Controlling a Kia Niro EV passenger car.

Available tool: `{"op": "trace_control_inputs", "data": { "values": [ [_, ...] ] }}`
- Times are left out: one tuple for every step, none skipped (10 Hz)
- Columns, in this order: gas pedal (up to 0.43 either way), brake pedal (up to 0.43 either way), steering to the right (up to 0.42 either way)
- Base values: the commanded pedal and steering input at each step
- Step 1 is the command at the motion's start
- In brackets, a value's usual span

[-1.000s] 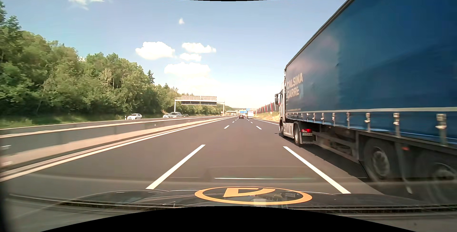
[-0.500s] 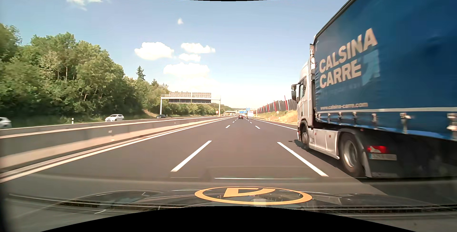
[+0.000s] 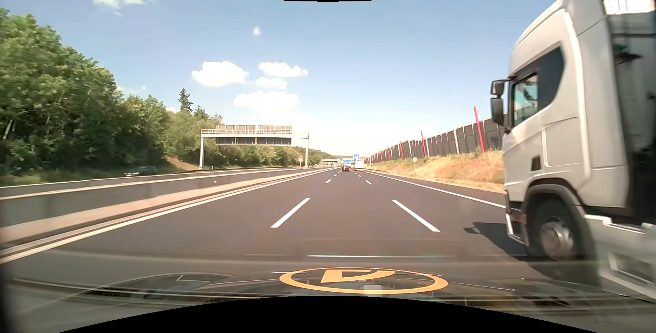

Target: Follow the waypoints while adhering to traffic rules and regulations

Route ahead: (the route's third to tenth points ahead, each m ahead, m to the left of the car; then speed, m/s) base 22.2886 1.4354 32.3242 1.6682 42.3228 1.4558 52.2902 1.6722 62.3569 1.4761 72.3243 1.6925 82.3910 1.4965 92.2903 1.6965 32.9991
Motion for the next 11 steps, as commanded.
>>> {"op": "trace_control_inputs", "data": {
  "values": [
    [0.409,0.000,0.000],
    [0.409,0.000,0.000],
    [0.409,0.000,0.000],
    [0.409,0.000,0.000],
    [0.358,0.000,0.001],
    [0.287,0.000,0.000],
    [0.280,0.000,0.000],
    [0.280,0.000,0.000],
    [0.280,0.000,0.000],
    [0.280,0.000,0.000],
    [0.280,0.000,0.000]
  ]
}}
